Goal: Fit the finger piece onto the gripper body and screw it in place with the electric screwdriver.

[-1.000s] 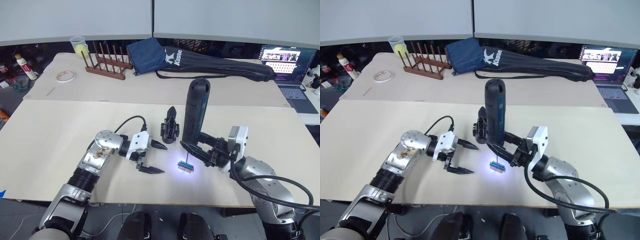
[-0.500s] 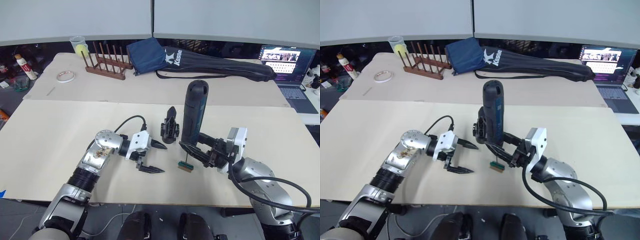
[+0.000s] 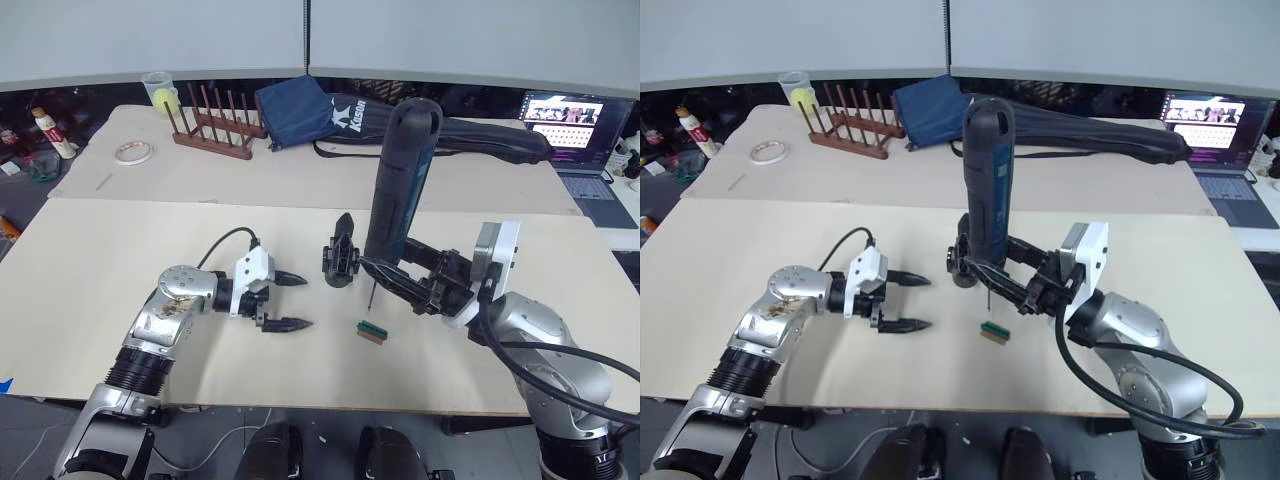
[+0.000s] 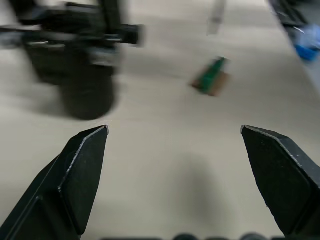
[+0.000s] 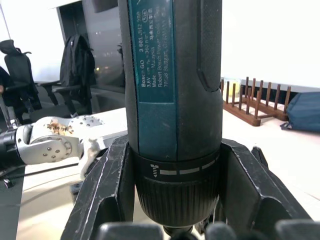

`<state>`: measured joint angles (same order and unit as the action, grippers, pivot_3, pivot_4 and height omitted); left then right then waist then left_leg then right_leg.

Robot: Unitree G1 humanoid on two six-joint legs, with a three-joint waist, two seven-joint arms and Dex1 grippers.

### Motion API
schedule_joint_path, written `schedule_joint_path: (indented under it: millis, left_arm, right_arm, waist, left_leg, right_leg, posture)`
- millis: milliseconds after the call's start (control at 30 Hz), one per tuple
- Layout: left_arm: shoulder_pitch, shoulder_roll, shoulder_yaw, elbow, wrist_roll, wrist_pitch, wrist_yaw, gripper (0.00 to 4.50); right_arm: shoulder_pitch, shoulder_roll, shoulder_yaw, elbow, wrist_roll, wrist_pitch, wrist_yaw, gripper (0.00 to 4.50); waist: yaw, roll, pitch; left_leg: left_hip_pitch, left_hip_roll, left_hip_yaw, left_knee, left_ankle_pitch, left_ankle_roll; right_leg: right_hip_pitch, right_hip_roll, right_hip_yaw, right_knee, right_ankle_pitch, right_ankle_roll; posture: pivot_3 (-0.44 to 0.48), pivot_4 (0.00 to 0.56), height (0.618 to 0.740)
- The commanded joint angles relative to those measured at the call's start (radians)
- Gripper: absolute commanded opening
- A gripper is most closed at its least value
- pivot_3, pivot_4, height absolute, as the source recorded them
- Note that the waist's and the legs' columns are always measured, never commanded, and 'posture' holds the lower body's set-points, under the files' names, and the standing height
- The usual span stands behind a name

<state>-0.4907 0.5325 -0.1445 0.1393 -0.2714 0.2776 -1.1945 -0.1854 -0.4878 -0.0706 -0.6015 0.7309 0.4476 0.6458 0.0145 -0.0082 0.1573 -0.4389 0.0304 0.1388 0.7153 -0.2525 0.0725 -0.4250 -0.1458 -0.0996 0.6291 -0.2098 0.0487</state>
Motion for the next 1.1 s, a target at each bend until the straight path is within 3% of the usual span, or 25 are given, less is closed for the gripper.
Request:
schedule_joint_path:
  millis: [33,133,467,533,667,833,1000,1100]
  left_arm:
    - [-0.008,-0.061,0.002,-0.018,0.027,0.017,0.125,4.50]
    - [-0.032,-0.137,0.003,0.019,0.038,0.057,0.224,4.50]
    - [-0.117,-0.261,-0.056,0.232,0.162,-0.126,0.337,4.50]
    - [-0.133,-0.271,-0.057,0.274,0.166,-0.164,0.325,3.97]
    - [-0.175,-0.276,-0.051,0.364,0.151,-0.233,0.260,2.30]
    - [-0.251,-0.249,-0.041,0.492,0.135,-0.334,0.124,2.30]
    - [-0.307,-0.194,-0.026,0.555,0.074,-0.423,-0.159,2.30]
    - [-0.320,-0.184,-0.022,0.556,0.057,-0.424,-0.249,2.30]
  right_arm:
    - [-0.025,-0.012,-0.046,-0.050,0.039,-0.008,-0.009,1.93]
    - [-0.030,-0.015,-0.043,-0.047,0.038,-0.008,-0.014,1.93]
    - [-0.028,-0.029,-0.050,-0.044,0.029,-0.008,-0.023,1.93]
    - [-0.022,-0.030,-0.053,-0.047,0.028,-0.009,-0.024,1.93]
    - [-0.013,-0.032,-0.059,-0.055,0.029,-0.008,-0.026,1.93]
    - [0.003,-0.044,-0.069,-0.074,0.045,-0.002,-0.024,1.93]
    - [0.004,-0.071,-0.090,-0.085,0.084,0.013,-0.018,1.93]
    - [0.007,-0.082,-0.099,-0.084,0.095,0.016,-0.018,1.93]
  waist:
    - [0.000,0.000,0.000]
    - [-0.001,0.000,0.000]
    - [-0.003,0.000,0.000]
    - [-0.002,0.000,0.000]
    - [-0.002,-0.001,0.000]
    - [-0.002,-0.001,0.000]
    - [-0.006,-0.001,0.000]
    - [-0.003,-0.001,0.000]
  left_leg:
    - [0.000,0.000,0.000,0.000,0.000,0.000]
    - [0.000,-0.001,0.001,0.000,0.000,0.000]
    - [0.000,-0.001,0.001,0.000,0.000,0.000]
    - [0.000,-0.001,0.001,0.000,0.000,0.000]
    - [0.000,-0.001,0.001,0.000,0.000,0.000]
    - [0.000,-0.001,0.001,0.000,0.000,0.000]
    - [0.000,0.000,0.002,-0.001,0.000,0.001]
    - [0.000,0.000,0.002,0.000,0.000,0.001]
  right_leg:
    - [0.000,0.000,0.000,0.000,0.000,0.000]
    - [0.000,0.000,0.000,0.000,0.000,0.000]
    - [0.000,0.000,0.000,0.000,0.000,0.000]
    - [0.000,0.000,0.000,0.000,0.000,0.000]
    - [0.000,0.000,0.000,0.000,0.000,0.000]
    - [0.000,0.000,0.000,0.000,0.000,0.000]
    - [-0.001,0.000,0.000,-0.001,0.000,0.000]
    - [-0.001,0.000,0.000,-0.001,0.000,0.000]
  posture:
    - [0.000,0.150,0.730]
    - [0.000,0.150,0.730]
    - [0.000,0.150,0.730]
    - [0.000,0.150,0.730]
    - [0.000,0.150,0.730]
    - [0.000,0.150,0.730]
    - [0.000,0.150,0.730]
    - [0.000,0.150,0.730]
